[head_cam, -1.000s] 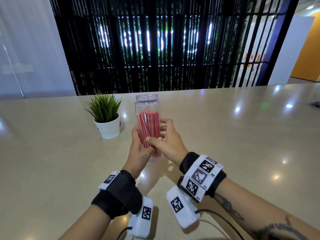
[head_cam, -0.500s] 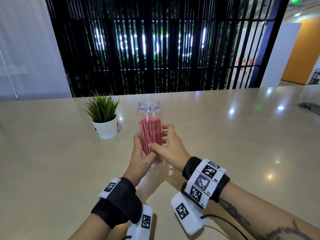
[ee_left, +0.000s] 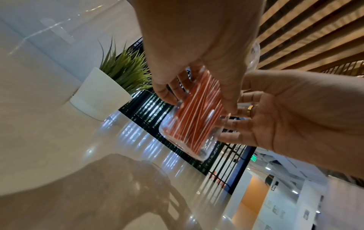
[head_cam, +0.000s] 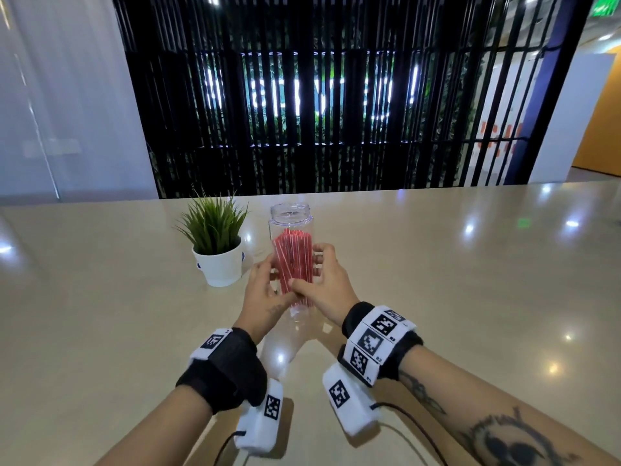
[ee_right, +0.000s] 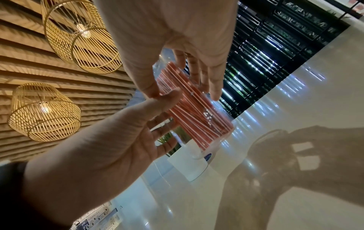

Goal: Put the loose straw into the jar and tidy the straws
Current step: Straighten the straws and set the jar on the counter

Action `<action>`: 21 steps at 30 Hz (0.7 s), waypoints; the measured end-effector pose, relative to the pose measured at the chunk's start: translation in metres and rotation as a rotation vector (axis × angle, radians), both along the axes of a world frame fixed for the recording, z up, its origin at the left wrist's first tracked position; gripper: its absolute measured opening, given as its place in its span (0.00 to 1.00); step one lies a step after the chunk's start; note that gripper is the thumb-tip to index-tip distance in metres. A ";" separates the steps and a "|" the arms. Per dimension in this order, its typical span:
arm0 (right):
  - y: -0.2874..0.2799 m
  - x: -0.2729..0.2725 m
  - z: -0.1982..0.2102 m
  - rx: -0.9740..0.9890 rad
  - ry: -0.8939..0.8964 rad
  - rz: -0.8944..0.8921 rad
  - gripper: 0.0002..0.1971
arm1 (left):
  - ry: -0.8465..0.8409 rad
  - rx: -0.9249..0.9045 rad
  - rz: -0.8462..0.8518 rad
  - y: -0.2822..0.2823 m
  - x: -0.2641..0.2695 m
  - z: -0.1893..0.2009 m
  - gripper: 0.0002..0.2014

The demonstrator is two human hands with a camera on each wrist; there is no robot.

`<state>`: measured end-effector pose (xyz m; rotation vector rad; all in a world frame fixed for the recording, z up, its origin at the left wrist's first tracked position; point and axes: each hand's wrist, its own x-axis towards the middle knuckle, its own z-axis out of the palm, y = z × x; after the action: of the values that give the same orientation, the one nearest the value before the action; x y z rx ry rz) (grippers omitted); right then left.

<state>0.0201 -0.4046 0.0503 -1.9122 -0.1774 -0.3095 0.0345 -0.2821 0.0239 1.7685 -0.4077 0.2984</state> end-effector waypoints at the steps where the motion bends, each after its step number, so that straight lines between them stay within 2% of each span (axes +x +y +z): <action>1: 0.001 0.007 0.001 -0.005 -0.005 0.004 0.32 | -0.009 -0.001 0.006 0.000 0.006 0.002 0.37; 3: 0.002 0.021 0.004 -0.025 -0.015 0.013 0.32 | -0.037 0.008 0.025 0.000 0.018 0.007 0.29; 5: 0.003 0.034 0.008 -0.055 -0.032 0.013 0.32 | -0.062 0.016 0.053 0.002 0.032 0.012 0.26; 9: 0.006 0.061 0.020 -0.052 -0.042 -0.007 0.32 | -0.039 -0.019 0.077 0.008 0.060 0.022 0.31; 12: 0.008 0.078 0.019 -0.036 -0.010 -0.027 0.31 | -0.014 -0.018 0.075 0.010 0.079 0.023 0.32; 18: 0.019 0.103 -0.006 -0.100 0.114 -0.071 0.29 | 0.069 0.150 0.160 0.010 0.111 -0.010 0.34; 21: 0.021 0.106 -0.022 -0.127 0.160 -0.102 0.27 | 0.122 0.182 0.152 0.009 0.117 -0.026 0.33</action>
<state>0.1263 -0.3832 0.0287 -2.0660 0.0071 -0.2165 0.1519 -0.2733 -0.0025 1.9891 -0.2193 0.2656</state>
